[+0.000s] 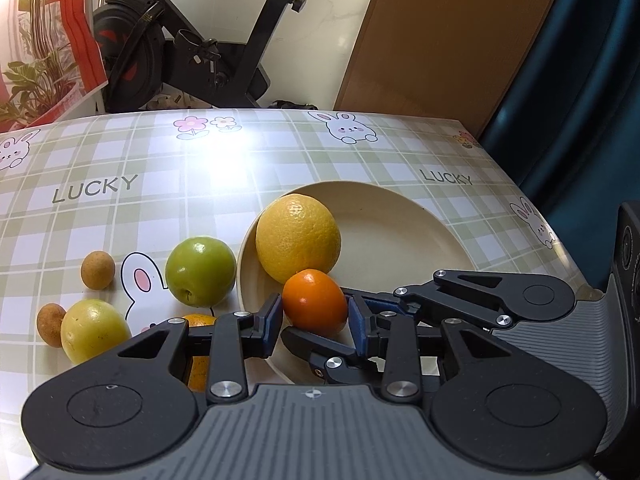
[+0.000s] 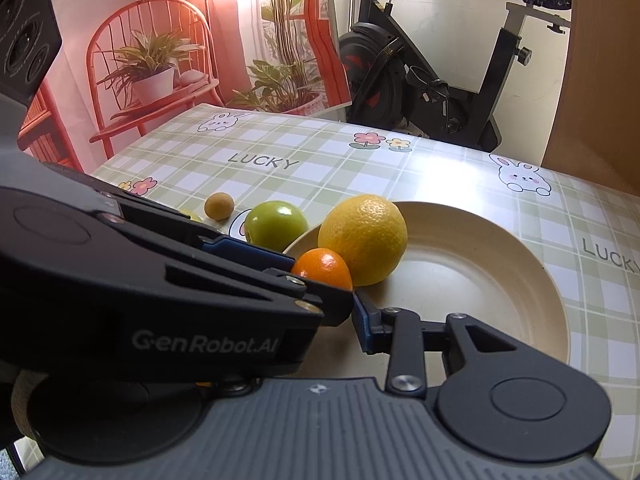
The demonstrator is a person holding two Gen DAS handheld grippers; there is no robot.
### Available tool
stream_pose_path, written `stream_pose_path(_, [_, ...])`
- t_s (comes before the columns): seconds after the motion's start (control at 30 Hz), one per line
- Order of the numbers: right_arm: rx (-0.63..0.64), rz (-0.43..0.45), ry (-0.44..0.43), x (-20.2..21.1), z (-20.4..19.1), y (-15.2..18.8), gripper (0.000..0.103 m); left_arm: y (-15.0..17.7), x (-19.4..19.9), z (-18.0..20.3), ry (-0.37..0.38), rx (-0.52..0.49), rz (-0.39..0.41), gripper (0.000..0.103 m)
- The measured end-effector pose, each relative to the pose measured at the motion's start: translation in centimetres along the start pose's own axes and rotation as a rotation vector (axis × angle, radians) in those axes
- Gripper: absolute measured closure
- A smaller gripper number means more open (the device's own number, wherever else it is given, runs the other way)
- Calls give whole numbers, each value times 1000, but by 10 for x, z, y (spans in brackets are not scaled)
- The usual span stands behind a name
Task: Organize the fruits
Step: 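Carry the small orange with the left tool onto the plate and release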
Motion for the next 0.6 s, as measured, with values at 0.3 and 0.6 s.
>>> stream_pose_path(0.3, [-24, -17, -11, -10, 2, 3, 66, 2, -7, -2, -7, 17, -18, 65])
stream_pose_path(0.6, [-52, -17, -6, -14, 3, 2, 66, 2, -8, -5, -7, 38, -9, 65])
Point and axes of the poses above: each gripper's, at about its wrist camera, not at the fingertips, and x roughly against the way its jaws point, z to its right, y to its underside, the point moved 10 cm from there along -x, roughly the way its jaws point, and after that the axes turned 1 degree about -x, right-handed, at the moved point
